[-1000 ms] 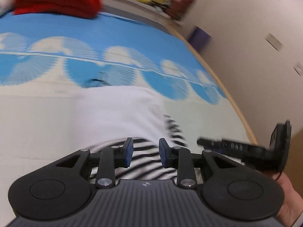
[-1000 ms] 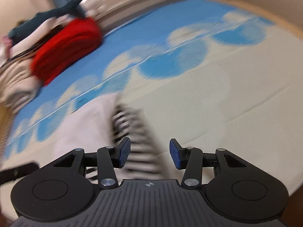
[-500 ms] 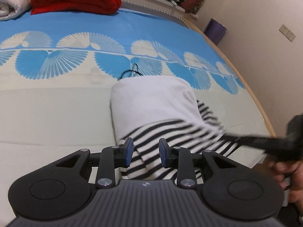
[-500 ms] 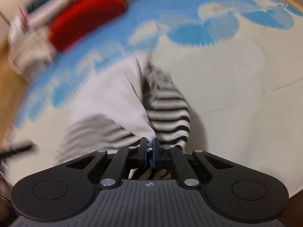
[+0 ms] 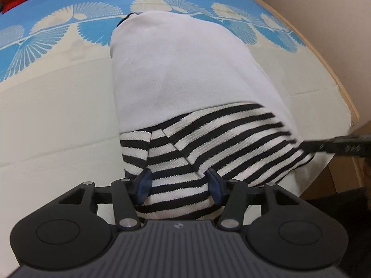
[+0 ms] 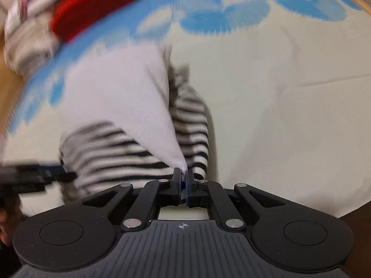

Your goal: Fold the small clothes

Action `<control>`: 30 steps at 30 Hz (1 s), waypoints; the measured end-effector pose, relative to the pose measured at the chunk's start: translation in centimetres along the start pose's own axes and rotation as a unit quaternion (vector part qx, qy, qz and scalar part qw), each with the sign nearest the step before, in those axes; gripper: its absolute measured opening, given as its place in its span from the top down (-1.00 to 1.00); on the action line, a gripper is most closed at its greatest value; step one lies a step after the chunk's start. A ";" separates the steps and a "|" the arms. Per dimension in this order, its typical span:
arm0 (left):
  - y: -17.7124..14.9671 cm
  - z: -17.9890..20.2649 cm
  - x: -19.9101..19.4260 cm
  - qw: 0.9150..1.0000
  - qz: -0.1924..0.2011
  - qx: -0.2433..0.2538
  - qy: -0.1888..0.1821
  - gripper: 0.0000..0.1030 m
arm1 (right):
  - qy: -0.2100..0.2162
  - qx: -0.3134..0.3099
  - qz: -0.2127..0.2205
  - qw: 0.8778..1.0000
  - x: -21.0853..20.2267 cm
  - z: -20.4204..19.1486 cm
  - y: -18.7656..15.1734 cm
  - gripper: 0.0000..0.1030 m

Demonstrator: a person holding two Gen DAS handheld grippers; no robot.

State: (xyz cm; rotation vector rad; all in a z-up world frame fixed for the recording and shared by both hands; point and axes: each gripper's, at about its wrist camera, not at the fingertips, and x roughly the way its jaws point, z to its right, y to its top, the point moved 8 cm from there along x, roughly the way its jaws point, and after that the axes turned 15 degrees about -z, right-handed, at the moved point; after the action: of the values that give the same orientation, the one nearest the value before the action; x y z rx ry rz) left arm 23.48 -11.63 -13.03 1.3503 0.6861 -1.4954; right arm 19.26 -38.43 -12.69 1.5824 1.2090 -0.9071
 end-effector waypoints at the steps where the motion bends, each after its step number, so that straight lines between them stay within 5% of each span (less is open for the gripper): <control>1: 0.0 -0.1 -0.2 1.000 -0.001 -0.003 -0.005 -0.12 | -0.007 -0.005 -0.006 1.000 0.5 -0.3 0.1 0.96; 8: 2.2 -0.4 -4.3 0.997 0.002 0.071 0.003 -0.11 | -0.055 -0.024 -0.048 0.997 3.0 -1.1 0.5 0.96; 11: 1.4 0.9 -1.9 0.985 -0.036 0.165 0.034 -0.13 | -0.062 -0.022 -0.052 0.997 3.2 -1.1 0.9 0.96; 13: 0.0 0.1 0.5 0.979 -0.029 0.194 0.060 -0.27 | -0.061 -0.016 -0.047 0.997 3.0 -1.2 1.1 0.96; 15: -0.4 -1.4 1.3 0.985 -0.041 0.161 0.036 -0.33 | -0.053 -0.004 -0.025 0.998 2.2 -1.2 1.7 0.94; 19: 0.6 -3.9 0.0 0.996 -0.036 0.087 -0.007 -0.31 | -0.017 0.038 0.098 0.994 -2.6 -1.4 4.4 0.81; 22: 1.1 -5.1 -1.1 0.998 -0.022 0.051 -0.029 -0.31 | 0.024 0.063 0.163 0.984 -5.0 -1.4 6.8 0.04; 23: 1.4 -5.5 -1.9 0.999 -0.008 0.034 -0.039 -0.31 | 0.029 0.070 0.168 0.983 -5.0 -1.3 7.4 -0.09; 30: 2.7 -10.5 -4.9 0.994 0.054 -0.086 -0.046 -0.31 | 0.086 0.152 0.134 0.976 0.0 -1.1 13.1 -0.11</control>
State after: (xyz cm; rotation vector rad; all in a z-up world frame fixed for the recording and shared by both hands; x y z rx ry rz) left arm 29.82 -1.92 -10.20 1.1614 0.6578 -1.3713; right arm 32.02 -38.63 -9.35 2.0486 0.9717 -0.8200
